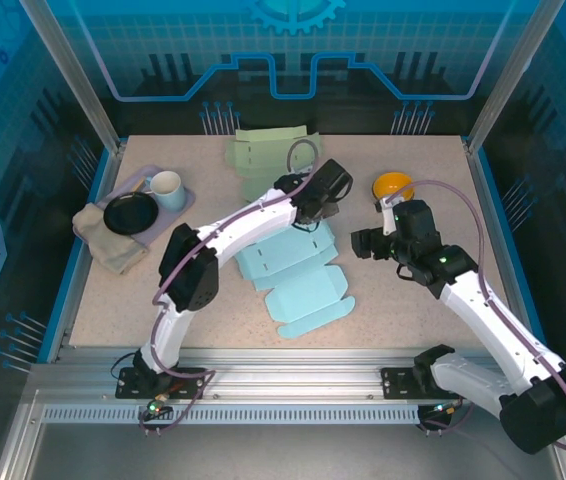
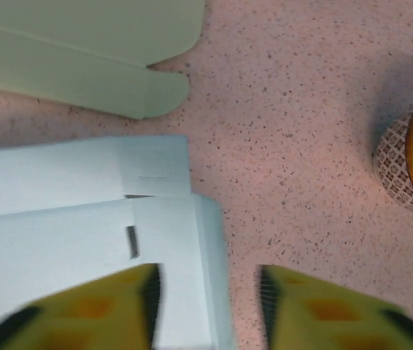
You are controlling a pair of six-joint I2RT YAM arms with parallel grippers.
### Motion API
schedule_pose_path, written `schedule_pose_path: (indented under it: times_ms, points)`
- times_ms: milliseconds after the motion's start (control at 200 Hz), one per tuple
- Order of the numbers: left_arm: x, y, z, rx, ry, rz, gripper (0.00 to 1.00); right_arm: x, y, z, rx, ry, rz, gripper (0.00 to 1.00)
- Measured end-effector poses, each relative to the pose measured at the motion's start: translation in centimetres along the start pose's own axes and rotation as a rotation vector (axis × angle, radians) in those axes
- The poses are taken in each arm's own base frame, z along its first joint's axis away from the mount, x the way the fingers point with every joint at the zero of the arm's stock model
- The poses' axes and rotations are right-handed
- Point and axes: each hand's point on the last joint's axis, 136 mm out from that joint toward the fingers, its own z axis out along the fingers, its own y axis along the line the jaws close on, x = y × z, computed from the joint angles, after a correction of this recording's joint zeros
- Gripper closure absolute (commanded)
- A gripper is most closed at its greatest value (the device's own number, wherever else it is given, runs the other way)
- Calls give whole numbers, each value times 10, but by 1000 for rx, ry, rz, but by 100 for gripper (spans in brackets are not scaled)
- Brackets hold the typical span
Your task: Fold the paper box
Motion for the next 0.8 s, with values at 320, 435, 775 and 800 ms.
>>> schedule_pose_path:
  times_ms: [320,435,775,800]
  points:
    - [-44,140,-63,-19,-15,12,24,-11,2,19,16,55,6,17]
    - [-23,183,-60,-8,33,-1,23,-13,5,32,10,88,2,18]
    - [41,197,19,23,224,33,28,-17,29,53,-45,148,-35,21]
    - [43,197,24,25,226,32,29,-16,31,54,-49,152,-42,21]
